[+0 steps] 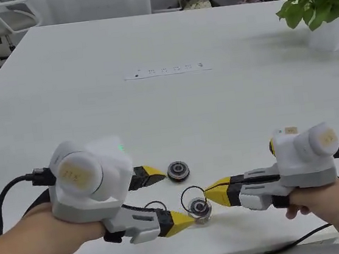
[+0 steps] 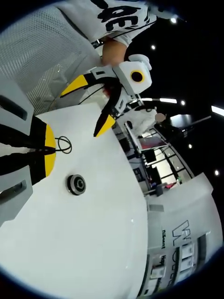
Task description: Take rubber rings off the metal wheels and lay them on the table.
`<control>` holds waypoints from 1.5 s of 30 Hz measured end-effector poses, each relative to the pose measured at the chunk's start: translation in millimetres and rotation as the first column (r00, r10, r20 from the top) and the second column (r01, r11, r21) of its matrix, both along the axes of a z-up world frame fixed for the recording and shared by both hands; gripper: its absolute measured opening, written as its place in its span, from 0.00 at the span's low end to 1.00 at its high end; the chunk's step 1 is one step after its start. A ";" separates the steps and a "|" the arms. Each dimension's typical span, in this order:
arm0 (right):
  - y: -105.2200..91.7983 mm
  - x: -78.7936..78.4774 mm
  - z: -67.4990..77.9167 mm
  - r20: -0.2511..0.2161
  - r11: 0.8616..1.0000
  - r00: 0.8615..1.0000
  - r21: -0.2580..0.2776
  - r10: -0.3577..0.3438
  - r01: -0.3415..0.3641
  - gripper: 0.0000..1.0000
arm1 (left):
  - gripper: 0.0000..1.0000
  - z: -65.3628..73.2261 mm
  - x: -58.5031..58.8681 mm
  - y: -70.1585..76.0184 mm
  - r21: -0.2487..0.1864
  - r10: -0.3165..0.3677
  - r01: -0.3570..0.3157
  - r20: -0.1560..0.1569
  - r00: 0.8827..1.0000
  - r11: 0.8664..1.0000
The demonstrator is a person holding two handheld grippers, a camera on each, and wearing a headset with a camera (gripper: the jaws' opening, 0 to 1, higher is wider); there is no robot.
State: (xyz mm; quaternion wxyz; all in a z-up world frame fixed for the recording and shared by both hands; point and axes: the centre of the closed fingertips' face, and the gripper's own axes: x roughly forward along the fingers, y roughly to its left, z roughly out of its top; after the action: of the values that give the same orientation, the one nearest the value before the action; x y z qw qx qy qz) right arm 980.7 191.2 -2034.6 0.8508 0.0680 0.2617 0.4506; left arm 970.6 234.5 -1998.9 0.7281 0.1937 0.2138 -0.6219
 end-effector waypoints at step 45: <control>43.6 26.8 12.3 0.002 0.992 0.993 -0.035 0.122 -0.122 0.00 | 0.78 22.7 23.8 75.7 -0.044 0.190 -0.189 0.023 0.981 0.981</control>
State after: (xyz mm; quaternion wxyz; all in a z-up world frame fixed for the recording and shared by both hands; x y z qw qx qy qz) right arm 1007.4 234.8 -2022.4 0.8233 0.0358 0.2714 0.4973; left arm 994.4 310.1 -1976.2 0.7907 0.1659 0.2085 -0.5511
